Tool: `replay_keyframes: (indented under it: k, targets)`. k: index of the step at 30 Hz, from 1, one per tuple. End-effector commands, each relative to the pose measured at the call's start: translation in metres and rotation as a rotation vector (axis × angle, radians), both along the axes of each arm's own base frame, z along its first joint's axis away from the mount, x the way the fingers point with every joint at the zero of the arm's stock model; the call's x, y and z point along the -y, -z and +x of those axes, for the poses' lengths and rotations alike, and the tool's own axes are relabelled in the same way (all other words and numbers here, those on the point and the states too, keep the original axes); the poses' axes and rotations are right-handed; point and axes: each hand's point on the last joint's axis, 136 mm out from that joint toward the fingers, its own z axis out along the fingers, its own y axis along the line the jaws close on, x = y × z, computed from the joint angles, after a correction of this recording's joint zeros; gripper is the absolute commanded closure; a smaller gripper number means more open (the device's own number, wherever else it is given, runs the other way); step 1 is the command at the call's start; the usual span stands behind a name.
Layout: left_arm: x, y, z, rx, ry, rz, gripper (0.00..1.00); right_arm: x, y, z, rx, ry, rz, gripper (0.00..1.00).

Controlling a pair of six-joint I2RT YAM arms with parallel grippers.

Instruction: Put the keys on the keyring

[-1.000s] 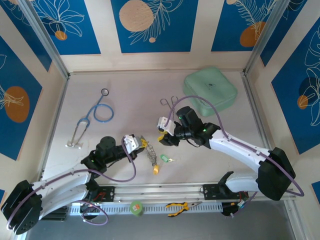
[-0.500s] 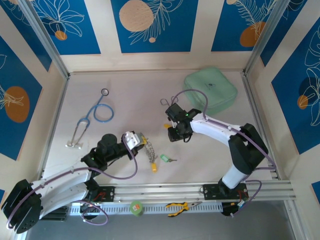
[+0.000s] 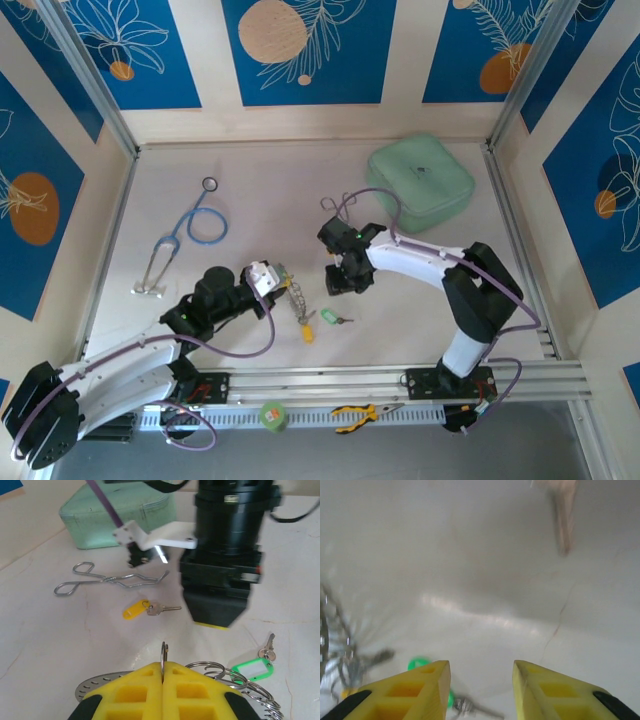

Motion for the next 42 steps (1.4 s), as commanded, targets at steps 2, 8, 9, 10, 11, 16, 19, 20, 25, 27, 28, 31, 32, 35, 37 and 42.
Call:
replay_keyframes:
  k: [2,8,9,10,11,16,19,20,25,27,28,31,32,35,37,42]
  targets:
    - [0.004,-0.012,0.004,0.004,-0.013,-0.016,1.0,0.011,-0.02,-0.035,-0.097,0.212,0.006,0.59]
    - [0.006,-0.013,0.002,0.008,0.002,-0.015,1.0,0.007,-0.019,-0.065,-0.292,0.712,-0.012,0.63]
    - [0.008,-0.012,-0.001,0.016,0.027,-0.013,1.0,0.002,-0.017,-0.068,-0.316,0.755,-0.005,0.64]
    - [0.009,-0.012,-0.002,0.021,0.037,-0.014,1.0,0.0,-0.015,-0.07,-0.333,0.789,-0.006,0.64]
    - [0.009,-0.013,-0.002,0.021,0.037,-0.015,1.0,-0.001,-0.013,-0.071,-0.345,0.812,-0.017,0.64]
    - [0.01,-0.012,-0.005,0.018,0.044,-0.002,1.0,-0.001,-0.002,-0.075,-0.401,0.879,-0.083,0.63]
    - [0.012,-0.012,-0.009,0.015,0.067,-0.002,1.0,-0.005,0.006,-0.073,-0.421,0.898,-0.073,0.64]
    - [0.014,-0.013,-0.011,0.015,0.082,-0.005,1.0,-0.005,0.007,-0.073,-0.42,0.9,-0.077,0.65]
    - [0.015,-0.011,-0.012,0.023,0.09,0.005,1.0,-0.006,0.015,-0.067,-0.415,0.912,-0.077,0.67]
    - [0.015,-0.01,-0.013,0.023,0.091,0.01,1.0,-0.006,0.017,-0.065,-0.413,0.917,-0.081,0.68]
    - [0.015,-0.01,-0.013,0.026,0.092,0.012,1.0,-0.005,0.018,-0.065,-0.412,0.921,-0.084,0.68]
    - [0.015,-0.011,-0.012,0.029,0.092,0.009,1.0,-0.006,0.021,-0.059,-0.409,0.927,-0.072,0.68]
    - [0.015,-0.01,-0.013,0.028,0.093,0.01,1.0,-0.006,0.021,-0.059,-0.411,0.927,-0.072,0.68]
    - [0.015,-0.01,-0.013,0.031,0.093,0.01,1.0,-0.004,0.023,-0.057,-0.405,0.93,-0.078,0.69]
    - [0.016,-0.01,-0.013,0.032,0.095,0.009,1.0,-0.002,0.026,-0.058,-0.412,0.938,-0.085,0.7]
    - [0.016,-0.01,-0.013,0.034,0.097,0.01,1.0,-0.002,0.032,-0.06,-0.428,0.939,-0.093,0.74]
